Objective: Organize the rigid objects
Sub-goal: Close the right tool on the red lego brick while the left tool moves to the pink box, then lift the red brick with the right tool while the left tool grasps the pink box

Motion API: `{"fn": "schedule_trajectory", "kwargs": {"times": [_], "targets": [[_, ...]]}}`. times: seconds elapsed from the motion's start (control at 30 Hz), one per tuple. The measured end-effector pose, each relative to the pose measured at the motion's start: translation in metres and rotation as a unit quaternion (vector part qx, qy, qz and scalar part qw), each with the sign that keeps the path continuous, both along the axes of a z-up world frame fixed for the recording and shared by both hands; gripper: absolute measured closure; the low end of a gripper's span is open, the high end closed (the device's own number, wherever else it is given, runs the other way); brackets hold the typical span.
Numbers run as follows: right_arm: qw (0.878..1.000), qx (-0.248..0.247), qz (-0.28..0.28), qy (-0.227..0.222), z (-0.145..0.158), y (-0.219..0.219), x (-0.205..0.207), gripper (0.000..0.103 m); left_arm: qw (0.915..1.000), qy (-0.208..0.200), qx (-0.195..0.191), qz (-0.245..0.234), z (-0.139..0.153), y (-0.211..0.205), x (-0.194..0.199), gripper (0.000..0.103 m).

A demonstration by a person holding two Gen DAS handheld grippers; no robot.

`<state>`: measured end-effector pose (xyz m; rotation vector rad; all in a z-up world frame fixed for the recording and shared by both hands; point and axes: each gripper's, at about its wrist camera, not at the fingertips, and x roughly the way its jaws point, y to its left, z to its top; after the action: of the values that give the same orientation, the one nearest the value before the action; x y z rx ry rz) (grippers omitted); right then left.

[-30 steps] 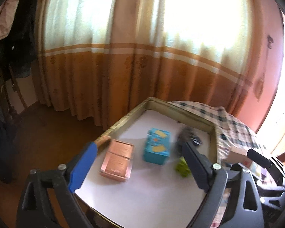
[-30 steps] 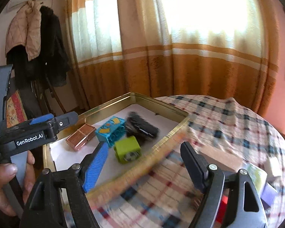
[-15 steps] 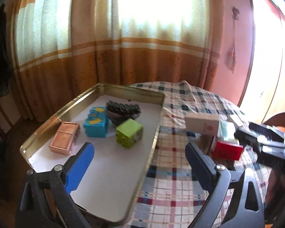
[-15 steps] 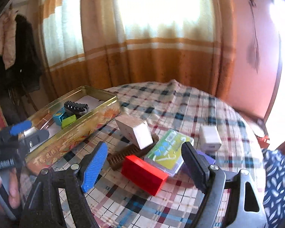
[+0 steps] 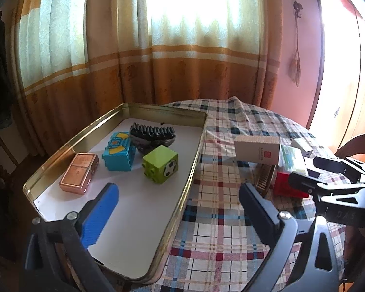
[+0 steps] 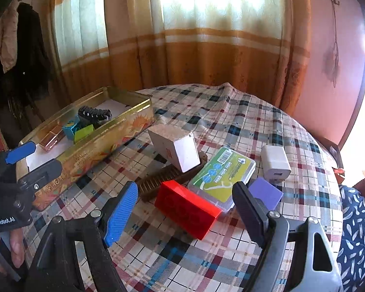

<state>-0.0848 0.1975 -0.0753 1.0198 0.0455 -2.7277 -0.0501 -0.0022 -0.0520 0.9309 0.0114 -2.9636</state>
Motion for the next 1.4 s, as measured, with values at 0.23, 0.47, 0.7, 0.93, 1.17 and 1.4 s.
{"fn": "schedule_trajectory", "kwargs": {"times": [0.23,0.47,0.7,0.93,1.17,1.4], "targets": [[1.0,0.011,-0.014,-0.02,-0.005,-0.001,-0.003,0.021,0.9999,0.007,-0.006,0.005,0.001,0.005,-0.003,0.0],[0.998,-0.015,-0.028,-0.051,-0.011,0.002,-0.01,0.021,1.0,0.001,-0.005,0.003,-0.002,0.006,-0.004,0.0],[0.996,-0.017,-0.041,-0.083,-0.021,-0.002,-0.02,0.021,1.0,0.003,-0.003,-0.001,0.0,0.009,-0.006,0.0],[0.996,-0.047,-0.025,-0.074,-0.018,0.001,-0.017,0.063,0.9998,0.009,-0.015,-0.01,0.005,0.021,-0.015,0.0],[0.995,-0.061,0.002,-0.074,-0.017,0.0,-0.015,0.073,0.9996,0.005,-0.024,-0.018,0.005,0.03,-0.019,0.0],[0.993,-0.061,0.044,-0.089,-0.022,-0.011,-0.019,0.072,0.9995,-0.004,-0.024,-0.021,0.0,0.034,-0.021,0.0]]}}
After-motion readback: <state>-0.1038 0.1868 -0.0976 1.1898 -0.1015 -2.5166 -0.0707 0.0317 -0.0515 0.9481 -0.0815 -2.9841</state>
